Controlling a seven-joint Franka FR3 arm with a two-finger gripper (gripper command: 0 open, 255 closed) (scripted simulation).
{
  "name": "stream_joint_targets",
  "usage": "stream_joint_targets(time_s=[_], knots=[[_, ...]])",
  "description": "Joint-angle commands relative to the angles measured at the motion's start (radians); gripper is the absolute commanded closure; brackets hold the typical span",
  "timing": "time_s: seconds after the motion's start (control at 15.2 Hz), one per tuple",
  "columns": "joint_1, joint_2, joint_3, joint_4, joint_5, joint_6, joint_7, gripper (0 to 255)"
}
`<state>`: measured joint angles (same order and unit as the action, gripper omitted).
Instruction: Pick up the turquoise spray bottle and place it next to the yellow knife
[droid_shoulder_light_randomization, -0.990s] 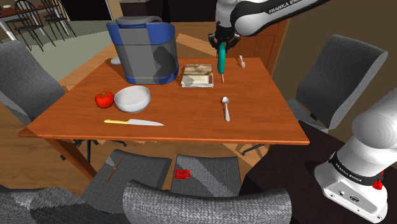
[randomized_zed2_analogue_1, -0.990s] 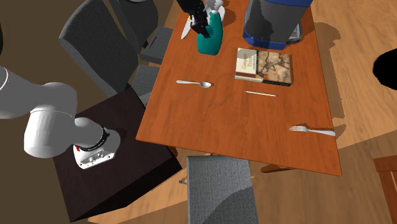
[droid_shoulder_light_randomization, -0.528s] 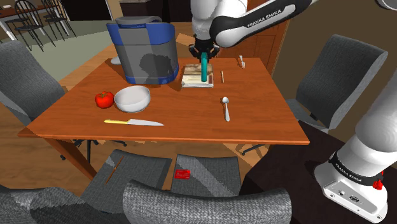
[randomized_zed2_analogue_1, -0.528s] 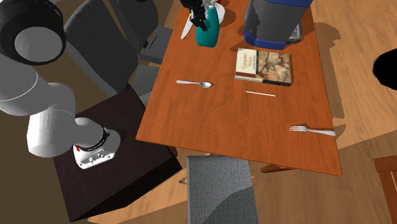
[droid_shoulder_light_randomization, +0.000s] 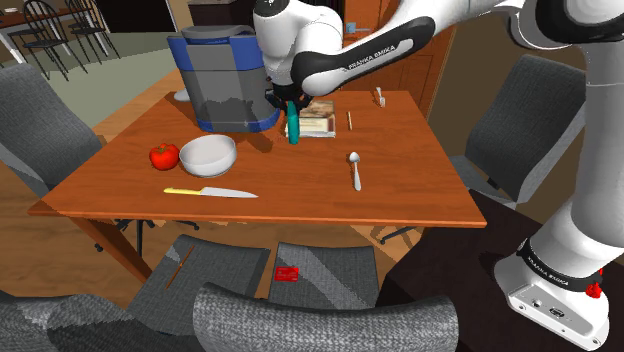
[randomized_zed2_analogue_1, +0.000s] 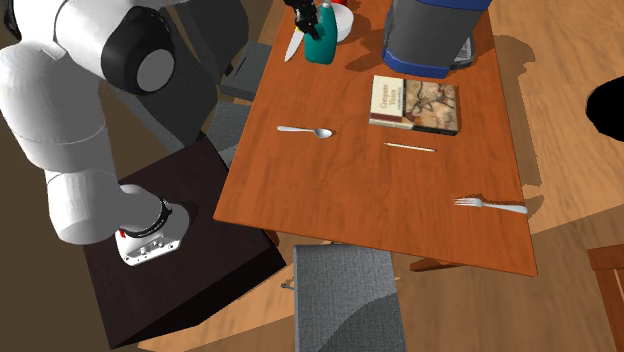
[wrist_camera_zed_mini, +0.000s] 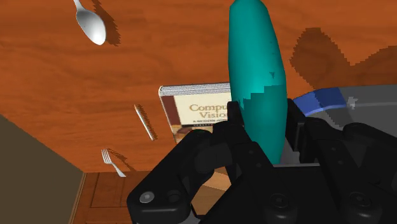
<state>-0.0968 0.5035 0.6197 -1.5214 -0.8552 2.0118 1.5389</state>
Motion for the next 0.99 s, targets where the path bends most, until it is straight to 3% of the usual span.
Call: stream_joint_targets(time_s=[0.0,0.26,0.4,0.92], knots=[[0.063,0.088,-0.015,0.109,-0.033,-0.04,0.012,255],[0.189,0.251,-0.046,0.327,-0.078,-0.111,0.018,255],[0.27,0.36,-0.066,0.489,-0.096,-0.157,0.002,255],[0.261,0.387,-0.081,0.434,-0.119,-0.091,0.05,255]])
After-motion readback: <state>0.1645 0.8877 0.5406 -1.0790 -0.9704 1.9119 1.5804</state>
